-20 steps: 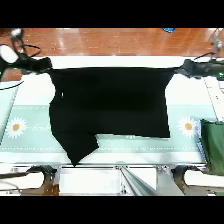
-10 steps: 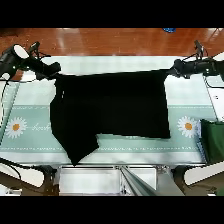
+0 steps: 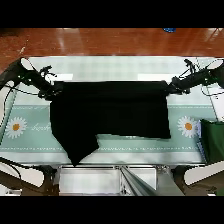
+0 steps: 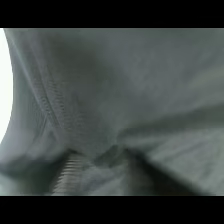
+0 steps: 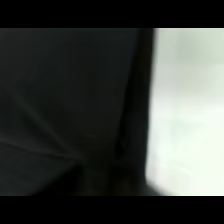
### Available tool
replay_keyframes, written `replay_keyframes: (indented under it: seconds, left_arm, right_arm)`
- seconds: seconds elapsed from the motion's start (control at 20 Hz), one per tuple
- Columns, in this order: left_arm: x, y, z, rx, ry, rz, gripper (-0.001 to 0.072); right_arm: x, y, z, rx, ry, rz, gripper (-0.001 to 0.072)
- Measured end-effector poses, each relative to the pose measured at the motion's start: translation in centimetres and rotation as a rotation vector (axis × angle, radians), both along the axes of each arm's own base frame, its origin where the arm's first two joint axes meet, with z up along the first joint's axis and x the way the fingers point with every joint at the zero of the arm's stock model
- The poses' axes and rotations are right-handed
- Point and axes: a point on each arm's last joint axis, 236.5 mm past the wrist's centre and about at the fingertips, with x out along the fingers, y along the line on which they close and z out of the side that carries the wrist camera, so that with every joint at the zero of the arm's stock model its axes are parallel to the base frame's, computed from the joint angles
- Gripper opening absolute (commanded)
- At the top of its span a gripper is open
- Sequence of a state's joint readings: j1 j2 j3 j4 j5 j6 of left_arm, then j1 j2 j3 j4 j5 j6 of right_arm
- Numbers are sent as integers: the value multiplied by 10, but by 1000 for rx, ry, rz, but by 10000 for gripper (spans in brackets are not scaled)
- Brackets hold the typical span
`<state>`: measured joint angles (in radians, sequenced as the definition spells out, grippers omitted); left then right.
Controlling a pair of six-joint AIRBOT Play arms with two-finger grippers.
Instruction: Fold the shirts.
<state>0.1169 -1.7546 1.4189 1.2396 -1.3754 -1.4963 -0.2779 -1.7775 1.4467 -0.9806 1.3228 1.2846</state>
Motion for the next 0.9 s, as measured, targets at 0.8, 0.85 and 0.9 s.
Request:
replay_keyframes:
  seconds: [0.8,0.85,0.9]
  left_arm:
    - [-169,43,34,-125,-77,412,506]
    - [-176,40,28,-139,-74,446,506]
    - [-183,36,22,-154,-67,471,506]
  right_arm:
    - [-152,-16,40,-56,-71,-294,410]
    - [-159,-5,38,-27,-86,-302,410]
    - [-165,2,36,-7,-93,-306,410]
